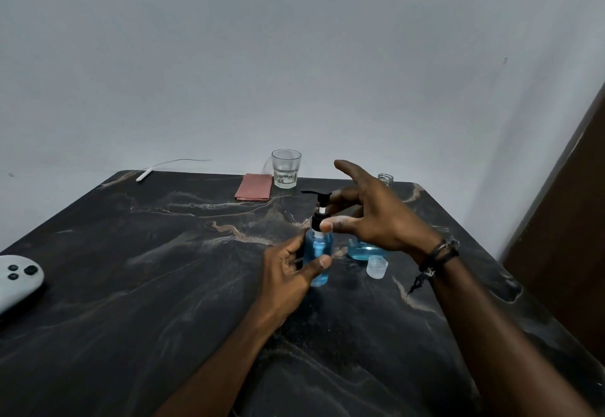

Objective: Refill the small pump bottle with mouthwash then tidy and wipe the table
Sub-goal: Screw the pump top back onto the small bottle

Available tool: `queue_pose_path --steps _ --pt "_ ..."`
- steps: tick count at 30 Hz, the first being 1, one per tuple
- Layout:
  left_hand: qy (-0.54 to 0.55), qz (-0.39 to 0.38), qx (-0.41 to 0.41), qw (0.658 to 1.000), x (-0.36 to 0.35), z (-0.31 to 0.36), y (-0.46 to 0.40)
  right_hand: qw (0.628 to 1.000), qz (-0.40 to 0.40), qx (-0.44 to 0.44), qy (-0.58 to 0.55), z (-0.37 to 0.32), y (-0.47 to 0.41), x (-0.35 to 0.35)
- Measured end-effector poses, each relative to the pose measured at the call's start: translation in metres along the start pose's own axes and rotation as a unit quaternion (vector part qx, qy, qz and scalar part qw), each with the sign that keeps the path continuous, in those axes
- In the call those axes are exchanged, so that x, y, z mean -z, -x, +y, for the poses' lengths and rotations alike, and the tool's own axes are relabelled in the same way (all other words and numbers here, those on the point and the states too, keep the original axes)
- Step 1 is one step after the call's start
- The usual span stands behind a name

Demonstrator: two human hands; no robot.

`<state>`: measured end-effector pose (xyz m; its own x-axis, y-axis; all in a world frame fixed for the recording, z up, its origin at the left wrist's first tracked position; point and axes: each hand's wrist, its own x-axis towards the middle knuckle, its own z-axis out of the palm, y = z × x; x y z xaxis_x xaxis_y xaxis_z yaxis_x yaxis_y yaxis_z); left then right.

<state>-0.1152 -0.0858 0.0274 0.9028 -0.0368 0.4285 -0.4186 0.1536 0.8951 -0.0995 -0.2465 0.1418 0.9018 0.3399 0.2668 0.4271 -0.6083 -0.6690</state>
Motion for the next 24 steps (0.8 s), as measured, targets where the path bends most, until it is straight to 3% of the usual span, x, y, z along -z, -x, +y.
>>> queue_pose_path --steps 3,9,14,16,20,24 --pt "0.001 0.001 0.006 1.0 0.0 -0.001 0.0 0.999 -0.025 -0.006 -0.032 -0.002 0.001 -0.001" --pt "-0.003 -0.003 0.012 1.0 0.001 0.0 0.001 0.996 0.061 0.001 0.07 -0.004 0.002 -0.006" --pt "-0.006 -0.009 0.011 1.0 0.0 0.0 0.001 0.998 -0.029 -0.025 -0.05 -0.003 0.004 -0.004" --pt "-0.004 -0.009 0.014 1.0 0.0 0.0 0.001 0.997 -0.022 -0.02 -0.065 -0.002 0.004 -0.007" --pt "-0.004 -0.007 0.01 1.0 -0.001 0.0 0.002 0.996 0.067 -0.017 0.064 -0.003 0.004 -0.012" --pt "-0.007 -0.008 0.009 1.0 -0.001 0.0 0.002 0.999 0.016 -0.023 0.023 0.001 0.005 -0.004"
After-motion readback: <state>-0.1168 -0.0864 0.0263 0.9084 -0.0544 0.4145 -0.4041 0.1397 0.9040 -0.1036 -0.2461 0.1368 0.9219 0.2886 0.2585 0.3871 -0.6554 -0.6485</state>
